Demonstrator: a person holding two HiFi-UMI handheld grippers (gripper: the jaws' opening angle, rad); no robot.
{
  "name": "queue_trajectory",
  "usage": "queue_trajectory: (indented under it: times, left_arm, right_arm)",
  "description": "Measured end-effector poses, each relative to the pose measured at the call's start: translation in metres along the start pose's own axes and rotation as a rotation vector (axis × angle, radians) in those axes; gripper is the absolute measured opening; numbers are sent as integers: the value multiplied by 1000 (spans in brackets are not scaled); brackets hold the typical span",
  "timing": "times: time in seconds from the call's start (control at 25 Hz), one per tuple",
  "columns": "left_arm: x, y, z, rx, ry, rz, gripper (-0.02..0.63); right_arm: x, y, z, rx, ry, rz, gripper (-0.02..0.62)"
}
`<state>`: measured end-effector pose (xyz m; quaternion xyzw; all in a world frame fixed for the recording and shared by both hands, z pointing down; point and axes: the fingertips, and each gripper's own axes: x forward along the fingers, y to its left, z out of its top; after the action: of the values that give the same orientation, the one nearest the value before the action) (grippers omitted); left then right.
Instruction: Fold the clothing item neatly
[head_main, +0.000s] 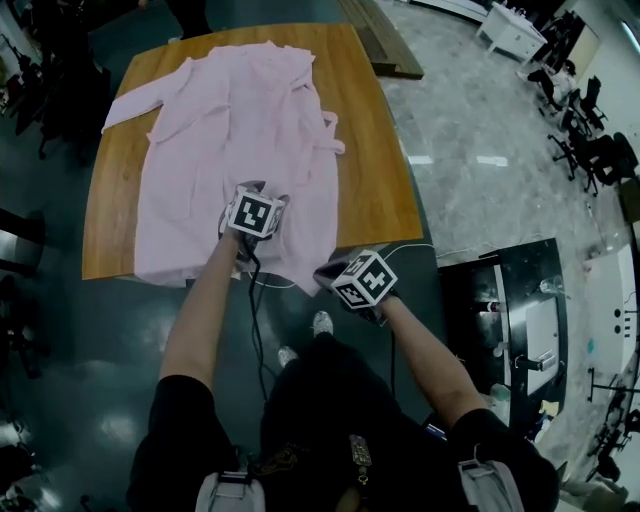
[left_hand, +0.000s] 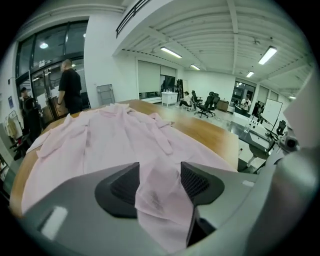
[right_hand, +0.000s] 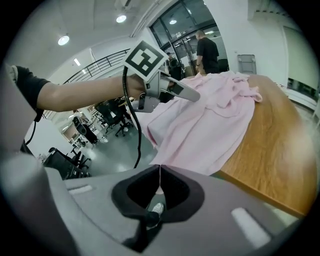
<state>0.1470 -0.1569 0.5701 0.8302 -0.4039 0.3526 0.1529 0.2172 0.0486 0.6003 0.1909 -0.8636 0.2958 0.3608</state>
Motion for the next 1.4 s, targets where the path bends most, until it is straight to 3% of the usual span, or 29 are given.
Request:
queue_trajectory:
  times: [0.08,0.2,0.24,0.52,0.88,1.4]
  left_arm:
    - [11,-5,-7,-14,50,-51,265]
    - [14,-15,-22,-45,111,-116,53]
    - [9,-17,-27,-45,114,-123,25]
    - [-48,-27,-73,-50,117,-112,23]
    - [-105,-41,-161,-193,169,-46,23]
    - [-114,-53,-215,-270,197,-30,36]
  right_arm:
    - [-1,-3,-2,2,-1,3,9]
    - [-1,-11,-6,9,3,1,9]
    - [-1,-12,-8,10,8,-1,9]
    - [-4,-18,-18,-17,49,-70,9]
    - [-9,-18,-28,-17,83,-215,9]
    - [10,-20,-45,3,120,-332,11]
